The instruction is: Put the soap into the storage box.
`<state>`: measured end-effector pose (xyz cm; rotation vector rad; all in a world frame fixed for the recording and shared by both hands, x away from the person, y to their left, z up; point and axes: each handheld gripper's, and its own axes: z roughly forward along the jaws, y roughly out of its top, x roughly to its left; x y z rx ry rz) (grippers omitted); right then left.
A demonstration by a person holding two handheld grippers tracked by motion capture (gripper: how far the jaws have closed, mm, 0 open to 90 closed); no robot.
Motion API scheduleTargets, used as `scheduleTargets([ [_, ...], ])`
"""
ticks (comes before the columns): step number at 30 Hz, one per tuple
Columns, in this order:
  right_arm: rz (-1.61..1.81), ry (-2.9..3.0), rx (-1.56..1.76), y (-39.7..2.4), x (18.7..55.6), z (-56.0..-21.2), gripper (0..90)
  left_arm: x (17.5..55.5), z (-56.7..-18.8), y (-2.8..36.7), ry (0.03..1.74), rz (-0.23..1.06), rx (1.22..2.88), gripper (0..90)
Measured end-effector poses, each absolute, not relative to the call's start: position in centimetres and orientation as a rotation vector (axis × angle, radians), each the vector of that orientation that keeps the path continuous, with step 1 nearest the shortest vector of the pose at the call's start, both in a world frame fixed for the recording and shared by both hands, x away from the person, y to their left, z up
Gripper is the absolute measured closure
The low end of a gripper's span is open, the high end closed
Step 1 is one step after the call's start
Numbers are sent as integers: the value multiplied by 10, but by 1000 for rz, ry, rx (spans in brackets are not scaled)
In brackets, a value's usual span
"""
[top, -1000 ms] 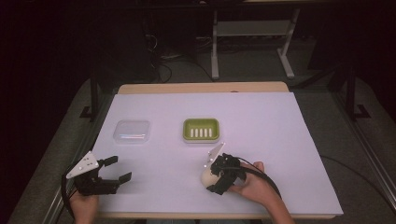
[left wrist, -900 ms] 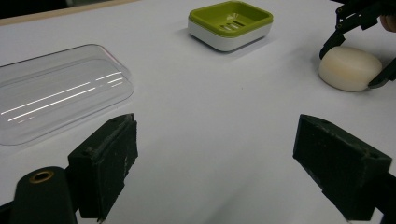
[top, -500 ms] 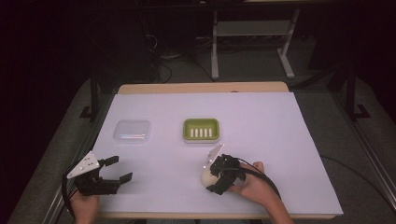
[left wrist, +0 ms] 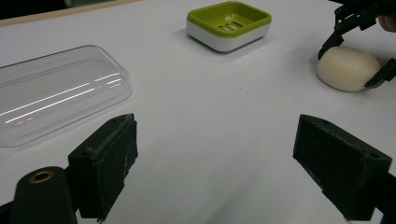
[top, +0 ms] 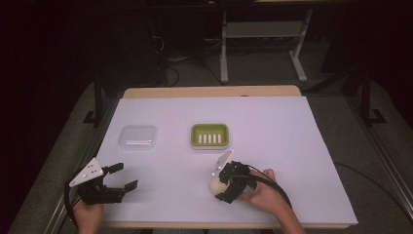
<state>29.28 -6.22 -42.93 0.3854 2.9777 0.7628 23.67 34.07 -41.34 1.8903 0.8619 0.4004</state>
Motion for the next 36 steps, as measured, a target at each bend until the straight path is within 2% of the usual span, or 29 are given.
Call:
scheduleTargets([
  [36, 885, 2997, 404, -62, 331, -396, 242, 237, -414, 342, 869, 401, 1890, 132],
])
